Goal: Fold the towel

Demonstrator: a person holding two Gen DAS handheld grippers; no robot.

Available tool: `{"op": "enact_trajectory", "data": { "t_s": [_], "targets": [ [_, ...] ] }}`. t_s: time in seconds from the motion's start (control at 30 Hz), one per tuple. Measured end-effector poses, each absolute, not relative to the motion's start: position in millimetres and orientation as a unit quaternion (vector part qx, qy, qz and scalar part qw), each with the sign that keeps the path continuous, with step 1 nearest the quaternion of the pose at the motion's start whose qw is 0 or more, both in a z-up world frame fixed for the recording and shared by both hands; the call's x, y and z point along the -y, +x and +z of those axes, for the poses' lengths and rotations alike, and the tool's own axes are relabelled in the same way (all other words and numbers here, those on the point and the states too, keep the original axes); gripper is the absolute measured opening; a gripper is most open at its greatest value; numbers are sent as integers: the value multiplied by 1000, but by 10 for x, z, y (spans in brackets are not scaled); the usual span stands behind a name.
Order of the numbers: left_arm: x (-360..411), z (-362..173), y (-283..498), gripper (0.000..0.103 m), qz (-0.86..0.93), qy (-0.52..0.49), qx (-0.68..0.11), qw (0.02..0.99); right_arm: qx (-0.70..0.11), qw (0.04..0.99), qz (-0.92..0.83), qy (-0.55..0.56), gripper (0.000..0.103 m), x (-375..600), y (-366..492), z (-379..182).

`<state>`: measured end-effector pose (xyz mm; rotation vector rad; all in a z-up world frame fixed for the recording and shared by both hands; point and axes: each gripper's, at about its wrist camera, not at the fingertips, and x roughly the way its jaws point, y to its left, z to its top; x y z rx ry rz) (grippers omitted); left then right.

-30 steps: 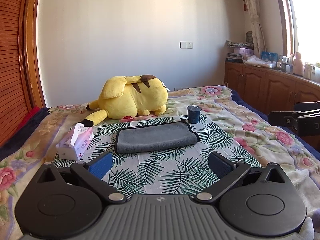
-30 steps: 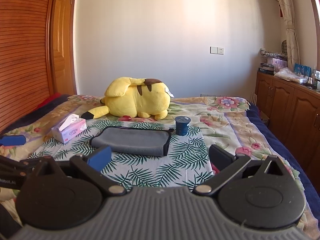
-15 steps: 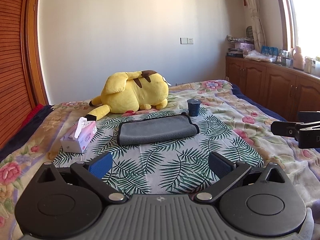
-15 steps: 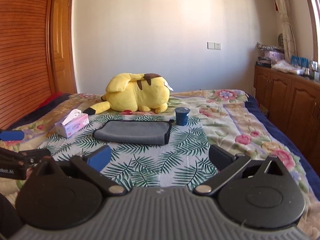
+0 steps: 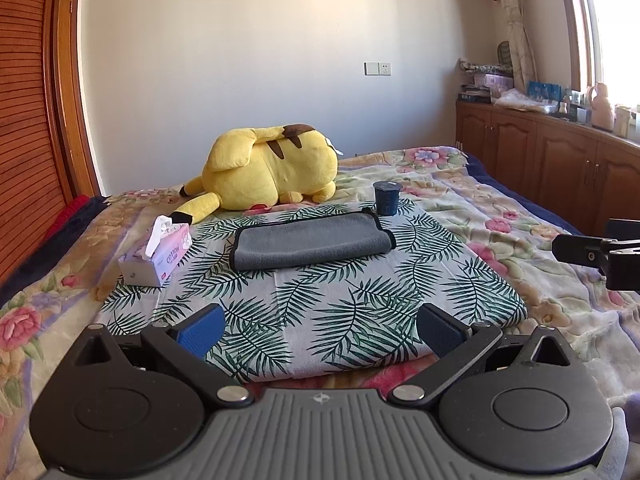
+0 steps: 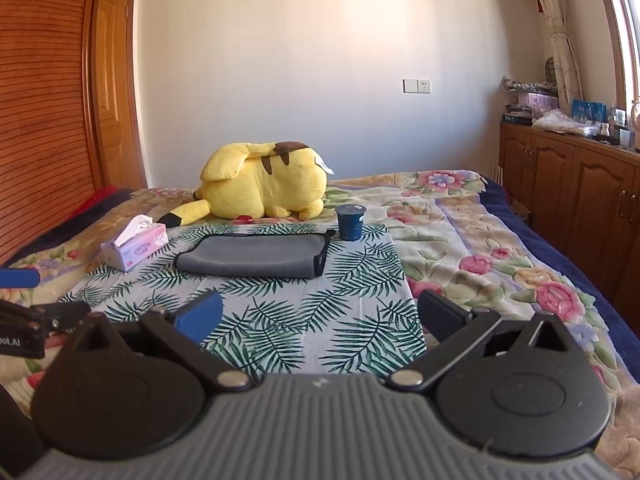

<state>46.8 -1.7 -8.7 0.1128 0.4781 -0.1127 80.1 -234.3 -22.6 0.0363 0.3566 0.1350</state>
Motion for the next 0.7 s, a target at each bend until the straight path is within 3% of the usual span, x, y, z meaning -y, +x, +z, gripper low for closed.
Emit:
{"op": "enact_trajectory", "data": {
  "t_s": [0.7],
  "targets": [
    [11, 38, 357, 87, -45, 42, -183, 981, -130, 988, 85, 23, 103, 2300, 694, -116]
  ]
}}
